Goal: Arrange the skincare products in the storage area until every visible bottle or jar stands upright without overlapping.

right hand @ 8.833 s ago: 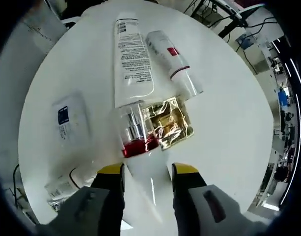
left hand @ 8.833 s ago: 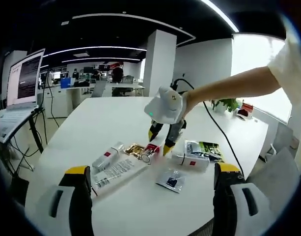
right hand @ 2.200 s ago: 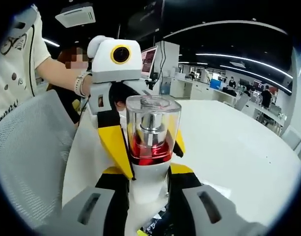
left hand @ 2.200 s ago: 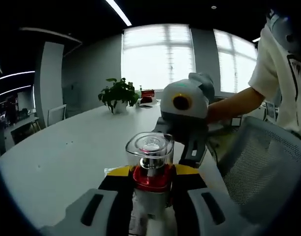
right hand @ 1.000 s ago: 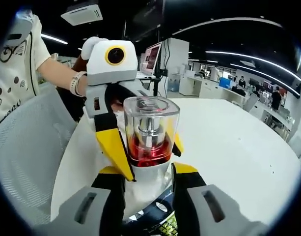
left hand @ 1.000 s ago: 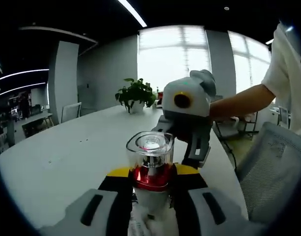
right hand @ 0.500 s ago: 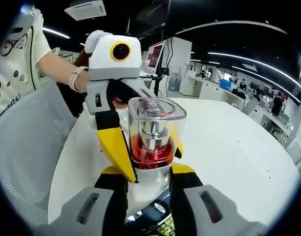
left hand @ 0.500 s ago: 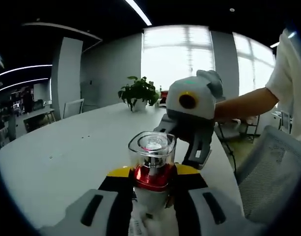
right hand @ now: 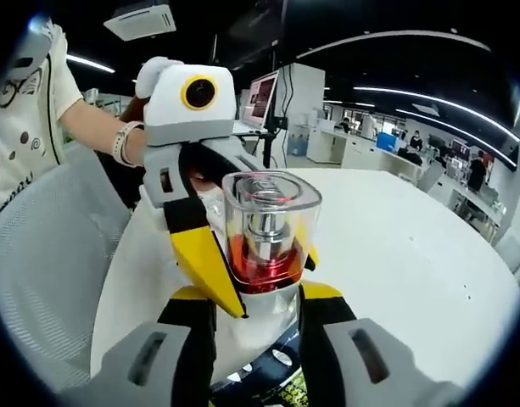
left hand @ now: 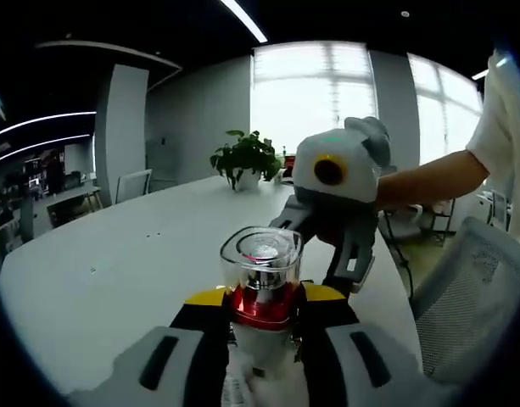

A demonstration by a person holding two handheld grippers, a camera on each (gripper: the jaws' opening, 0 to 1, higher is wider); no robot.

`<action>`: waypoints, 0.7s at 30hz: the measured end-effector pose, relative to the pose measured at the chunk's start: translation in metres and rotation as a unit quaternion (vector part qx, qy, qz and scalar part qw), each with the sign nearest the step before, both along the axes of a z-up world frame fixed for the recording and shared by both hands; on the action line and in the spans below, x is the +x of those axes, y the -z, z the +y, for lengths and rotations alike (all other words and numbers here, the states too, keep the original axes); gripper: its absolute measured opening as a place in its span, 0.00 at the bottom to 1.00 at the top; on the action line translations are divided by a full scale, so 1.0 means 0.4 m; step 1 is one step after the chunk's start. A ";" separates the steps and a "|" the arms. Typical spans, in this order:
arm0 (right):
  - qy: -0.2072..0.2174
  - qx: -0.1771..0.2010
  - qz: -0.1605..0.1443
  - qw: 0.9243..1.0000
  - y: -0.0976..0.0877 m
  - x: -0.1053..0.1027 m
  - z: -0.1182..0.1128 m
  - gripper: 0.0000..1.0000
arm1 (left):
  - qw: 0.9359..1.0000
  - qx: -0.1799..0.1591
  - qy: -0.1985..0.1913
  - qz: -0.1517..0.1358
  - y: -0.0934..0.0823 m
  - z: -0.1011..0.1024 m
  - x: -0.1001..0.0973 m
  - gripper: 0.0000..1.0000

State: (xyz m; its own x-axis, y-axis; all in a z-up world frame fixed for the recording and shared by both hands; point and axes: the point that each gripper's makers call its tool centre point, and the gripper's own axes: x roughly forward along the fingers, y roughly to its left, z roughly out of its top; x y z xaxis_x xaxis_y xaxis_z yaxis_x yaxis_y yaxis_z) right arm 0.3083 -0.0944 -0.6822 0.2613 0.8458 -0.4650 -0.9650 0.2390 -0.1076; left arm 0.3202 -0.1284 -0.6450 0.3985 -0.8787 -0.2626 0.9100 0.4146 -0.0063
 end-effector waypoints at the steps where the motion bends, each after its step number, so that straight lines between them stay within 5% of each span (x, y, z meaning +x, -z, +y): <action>1: 0.001 0.001 0.001 1.000 0.001 0.002 -0.001 0.38 | 1.000 0.000 0.000 0.000 0.000 0.000 0.000 0.26; 9: 0.026 -0.002 0.001 1.000 0.004 0.007 -0.006 0.48 | 1.000 -0.022 -0.005 -0.002 -0.026 0.003 0.003 0.32; 21: 0.070 -0.012 0.000 0.997 0.001 0.005 -0.025 0.72 | 1.000 -0.007 -0.012 -0.004 -0.039 0.028 -0.010 0.45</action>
